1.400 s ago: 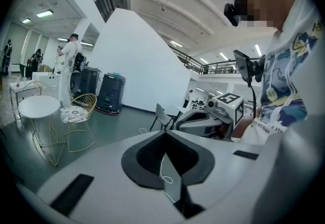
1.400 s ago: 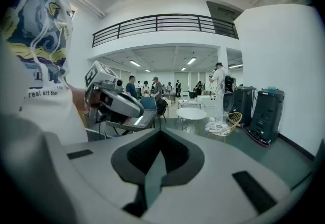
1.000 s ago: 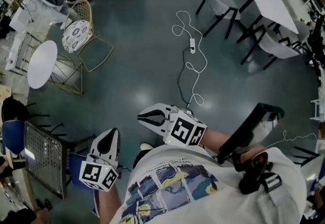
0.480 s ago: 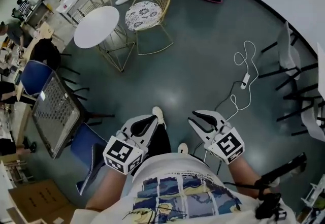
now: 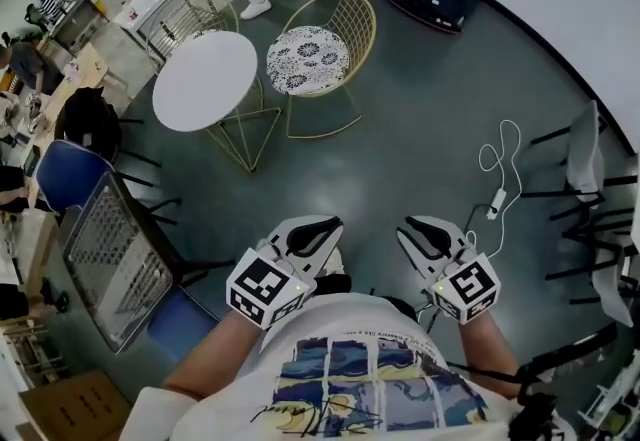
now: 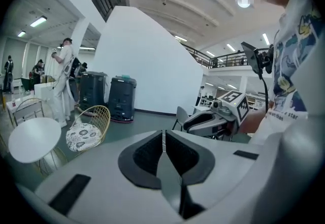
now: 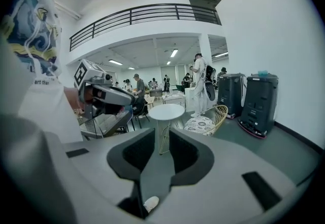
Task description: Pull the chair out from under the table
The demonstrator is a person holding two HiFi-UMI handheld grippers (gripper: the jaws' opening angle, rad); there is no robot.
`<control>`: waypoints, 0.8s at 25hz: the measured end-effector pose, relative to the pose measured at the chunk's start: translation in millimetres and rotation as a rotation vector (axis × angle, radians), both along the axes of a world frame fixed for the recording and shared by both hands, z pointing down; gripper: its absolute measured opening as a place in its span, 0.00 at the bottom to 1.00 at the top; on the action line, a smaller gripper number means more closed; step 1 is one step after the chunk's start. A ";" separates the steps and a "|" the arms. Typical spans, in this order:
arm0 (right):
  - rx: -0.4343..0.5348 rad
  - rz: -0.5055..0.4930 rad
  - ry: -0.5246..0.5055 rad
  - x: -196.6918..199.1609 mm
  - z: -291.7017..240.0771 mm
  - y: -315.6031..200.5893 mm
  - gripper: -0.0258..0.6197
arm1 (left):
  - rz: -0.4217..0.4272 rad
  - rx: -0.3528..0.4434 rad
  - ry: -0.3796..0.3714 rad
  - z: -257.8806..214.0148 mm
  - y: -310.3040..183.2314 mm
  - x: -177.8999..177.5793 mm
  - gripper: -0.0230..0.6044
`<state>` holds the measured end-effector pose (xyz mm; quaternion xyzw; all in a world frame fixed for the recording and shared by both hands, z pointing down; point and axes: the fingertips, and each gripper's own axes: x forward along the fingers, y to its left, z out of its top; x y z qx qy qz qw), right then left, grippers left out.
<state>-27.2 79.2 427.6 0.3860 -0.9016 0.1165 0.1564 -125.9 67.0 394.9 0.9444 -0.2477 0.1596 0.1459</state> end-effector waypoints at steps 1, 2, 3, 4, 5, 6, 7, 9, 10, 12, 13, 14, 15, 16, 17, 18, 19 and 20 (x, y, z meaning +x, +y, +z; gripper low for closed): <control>-0.007 0.011 -0.006 -4.0 0.8 -20.7 0.15 | 0.007 0.000 0.006 -0.9 -18.8 -4.5 0.05; -0.014 0.019 -0.008 -7.6 2.3 -40.5 0.15 | 0.012 0.001 0.011 -1.6 -37.0 -8.7 0.05; -0.020 0.021 -0.005 -11.1 4.0 -60.0 0.15 | 0.013 0.005 0.019 -2.6 -54.7 -12.3 0.05; -0.027 0.016 0.003 -14.9 6.3 -78.7 0.15 | 0.010 0.007 0.029 -3.9 -71.3 -15.8 0.05; -0.036 0.005 0.012 -19.0 9.0 -96.6 0.16 | 0.002 0.005 0.041 -5.1 -86.3 -19.8 0.05; -0.045 -0.008 0.020 -23.3 12.0 -114.2 0.16 | -0.010 0.002 0.052 -5.7 -100.2 -24.5 0.05; -0.054 -0.019 0.025 -27.2 15.1 -132.2 0.17 | -0.026 -0.004 0.060 -5.7 -113.7 -30.0 0.05; -0.069 -0.035 0.034 -31.0 21.4 -170.1 0.19 | -0.067 -0.015 0.074 -4.0 -140.9 -40.6 0.05; -0.075 -0.040 0.039 -30.7 25.0 -190.1 0.19 | -0.091 -0.021 0.080 -2.6 -154.6 -45.5 0.05; -0.090 -0.046 0.045 -28.6 33.4 -232.8 0.20 | -0.146 -0.028 0.084 0.2 -182.3 -56.5 0.05; -0.098 -0.045 0.046 -27.0 38.2 -255.7 0.21 | -0.172 -0.028 0.082 1.0 -197.0 -62.2 0.05; -0.105 -0.042 0.047 -24.7 43.5 -279.6 0.21 | -0.195 -0.026 0.078 1.5 -212.6 -67.3 0.05; -0.112 -0.037 0.049 -21.0 49.1 -304.5 0.22 | -0.217 -0.025 0.074 2.0 -229.1 -71.3 0.05; -0.120 -0.033 0.051 -16.1 55.6 -330.1 0.22 | -0.239 -0.023 0.071 3.0 -246.4 -73.7 0.05; -0.131 -0.033 0.054 -10.4 63.3 -356.3 0.22 | -0.264 -0.024 0.068 4.9 -264.5 -74.6 0.05; -0.146 -0.038 0.059 -4.4 72.1 -382.6 0.22 | -0.290 -0.028 0.064 7.5 -282.9 -74.1 0.05; -0.165 -0.047 0.067 1.5 81.5 -408.8 0.23 | -0.316 -0.034 0.060 10.0 -301.4 -72.6 0.05; -0.184 -0.057 0.077 7.2 90.8 -435.4 0.24 | -0.343 -0.042 0.057 11.4 -320.0 -70.2 0.05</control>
